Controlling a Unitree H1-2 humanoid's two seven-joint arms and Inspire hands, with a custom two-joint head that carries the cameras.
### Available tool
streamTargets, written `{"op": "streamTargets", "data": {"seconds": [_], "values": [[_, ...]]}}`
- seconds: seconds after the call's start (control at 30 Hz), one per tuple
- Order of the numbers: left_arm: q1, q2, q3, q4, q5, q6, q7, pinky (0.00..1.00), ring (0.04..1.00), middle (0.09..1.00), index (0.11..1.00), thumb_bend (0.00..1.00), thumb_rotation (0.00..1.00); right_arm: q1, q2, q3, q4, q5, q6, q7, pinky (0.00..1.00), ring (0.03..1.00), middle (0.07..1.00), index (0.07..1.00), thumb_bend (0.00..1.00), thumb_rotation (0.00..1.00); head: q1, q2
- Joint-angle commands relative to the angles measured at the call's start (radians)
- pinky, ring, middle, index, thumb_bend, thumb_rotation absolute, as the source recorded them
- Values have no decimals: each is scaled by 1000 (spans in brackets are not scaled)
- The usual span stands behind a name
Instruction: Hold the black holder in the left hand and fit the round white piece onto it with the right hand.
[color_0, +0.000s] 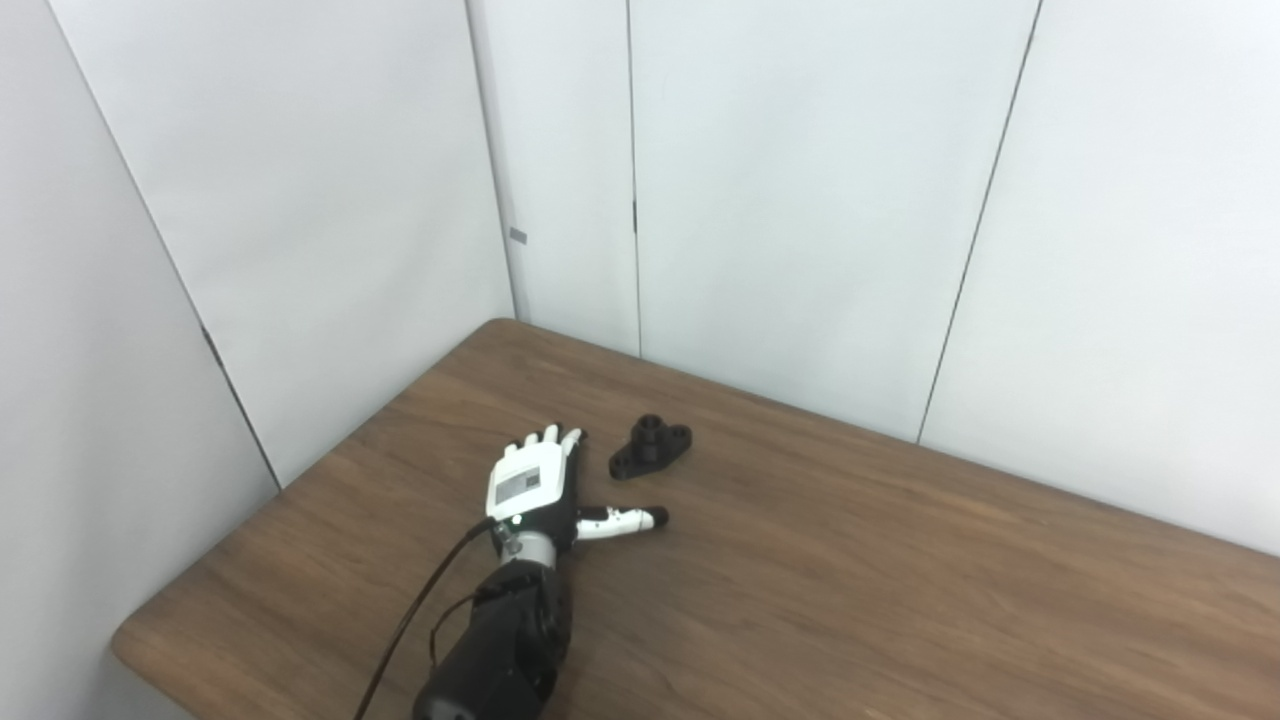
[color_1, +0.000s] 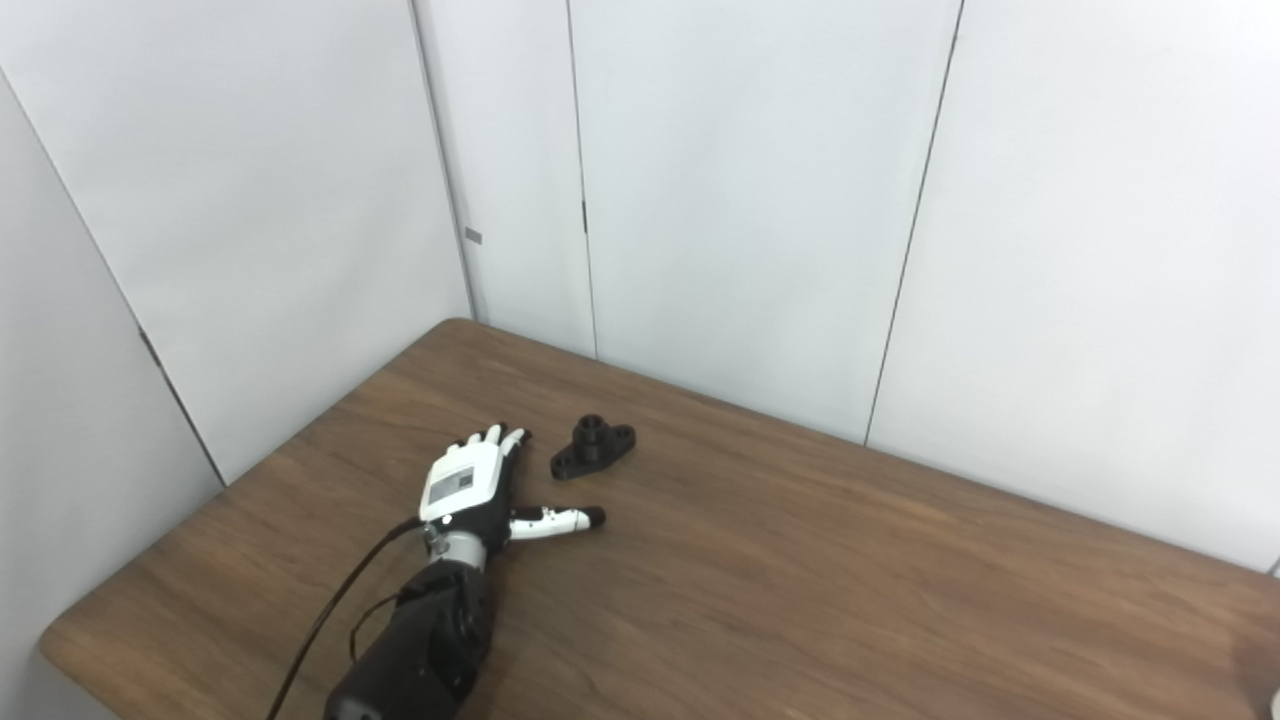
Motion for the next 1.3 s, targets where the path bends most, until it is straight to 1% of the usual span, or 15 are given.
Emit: {"op": "streamTargets", "data": {"seconds": [0.0,0.1,0.3,0.43,0.57,0.67,0.73,0.8,0.87,0.9,0.93,0.97,1.0,1.1,1.27], "values": [[-36,3,-20,30,-31,3,-7,1000,1000,1000,927,953,561,77,-16,3,-29,19,-22,13,816,915,932,901,416,687,-2,2],[-48,0,-32,46,-44,-2,8,1000,1000,1000,916,944,533,78,-16,5,-24,16,-35,15,812,913,926,899,426,693,-2,-2],[-59,-4,-53,70,-70,-9,53,1000,1000,1000,850,948,476,85,-11,5,-37,11,-31,15,794,899,913,892,452,690,-7,4],[-59,0,-64,73,-87,-7,67,1000,1000,1000,833,935,446,90,-11,3,-32,11,-42,15,787,899,910,884,457,691,-11,8],[-62,3,-72,85,-107,-16,79,1000,1000,1000,830,928,429,94,-8,2,-39,14,-39,14,782,897,908,882,443,669,-16,10],[-71,5,-79,104,-117,-18,91,1000,994,1000,811,929,409,95,-7,3,-45,7,-35,11,770,890,902,876,429,652,-18,10],[-76,6,-85,111,-118,-13,100,1000,995,1000,790,905,373,95,-7,3,-49,3,-28,9,763,885,898,874,437,650,-18,11],[-77,6,-93,116,-108,-7,120,983,980,973,712,804,236,95,-7,4,-54,3,-23,9,775,889,903,878,437,654,-18,11],[-79,6,-97,129,-105,-10,148,952,967,953,658,763,157,95,-6,3,-57,2,-21,9,776,889,904,877,435,653,-18,11],[-81,5,-97,134,-106,-12,160,931,958,937,576,642,107,95,-6,3,-59,1,-20,9,765,885,901,873,433,649,-19,12],[-82,5,-98,141,-106,-14,171,921,954,929,534,580,81,95,-4,3,-62,1,-16,7,759,883,899,871,431,646,-19,12],[-83,6,-100,146,-107,-14,178,903,947,917,510,549,64,95,-3,2,-64,0,-13,6,756,880,897,869,436,645,-19,12],[-84,7,-103,150,-107,-14,185,892,941,908,495,529,52,95,-3,2,-61,-1,-18,6,756,879,897,869,440,644,-19,12],[-85,13,-116,154,-104,-9,192,843,922,886,486,517,42,94,-4,-1,-51,5,-29,9,759,878,895,868,440,643,-20,14],[-83,21,-128,147,-108,-8,186,834,912,879,485,516,42,91,-3,-1,-54,9,-26,10,766,885,899,871,429,629,-23,15]]}}
